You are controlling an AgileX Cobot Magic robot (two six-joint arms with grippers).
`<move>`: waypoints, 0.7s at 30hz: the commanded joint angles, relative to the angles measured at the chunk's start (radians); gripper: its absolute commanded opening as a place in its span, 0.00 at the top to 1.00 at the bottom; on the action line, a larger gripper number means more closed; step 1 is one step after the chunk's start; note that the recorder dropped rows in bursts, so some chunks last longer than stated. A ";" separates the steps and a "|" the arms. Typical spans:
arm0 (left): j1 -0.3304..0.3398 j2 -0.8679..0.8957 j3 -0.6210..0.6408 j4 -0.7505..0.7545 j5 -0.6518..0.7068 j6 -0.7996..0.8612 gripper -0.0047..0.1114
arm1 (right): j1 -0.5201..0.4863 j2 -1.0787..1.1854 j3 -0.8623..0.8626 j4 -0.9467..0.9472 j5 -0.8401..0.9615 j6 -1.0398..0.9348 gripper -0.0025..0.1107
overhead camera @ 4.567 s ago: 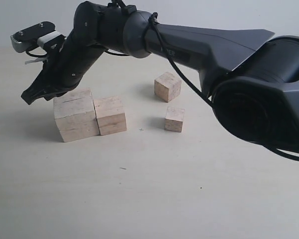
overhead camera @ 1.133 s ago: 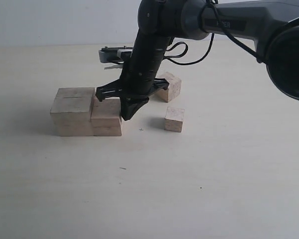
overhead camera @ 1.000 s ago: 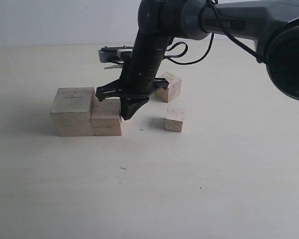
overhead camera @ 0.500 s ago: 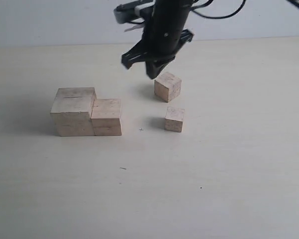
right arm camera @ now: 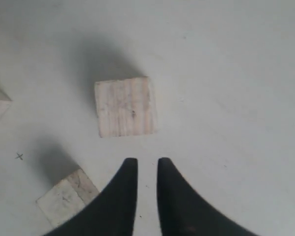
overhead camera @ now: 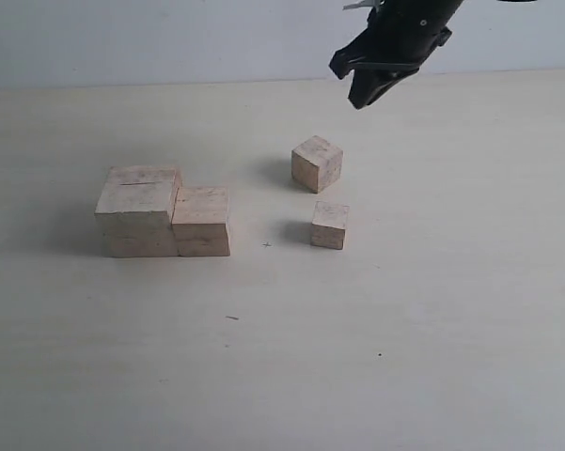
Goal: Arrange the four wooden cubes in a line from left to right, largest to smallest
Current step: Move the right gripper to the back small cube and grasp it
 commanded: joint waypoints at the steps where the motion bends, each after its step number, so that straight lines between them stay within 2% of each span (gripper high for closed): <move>1: -0.007 -0.005 0.000 -0.003 -0.008 -0.001 0.96 | 0.002 0.028 0.000 0.119 -0.016 -0.180 0.55; 4: -0.007 -0.005 0.000 -0.003 -0.008 -0.001 0.96 | 0.002 0.045 0.000 0.117 -0.039 -0.225 0.31; 6: -0.007 -0.005 0.000 -0.003 -0.008 -0.001 0.96 | 0.002 0.059 0.000 0.127 -0.057 -0.223 0.25; 21: -0.007 -0.005 0.000 -0.003 -0.008 -0.001 0.96 | 0.037 0.169 0.000 0.132 -0.126 -0.284 0.25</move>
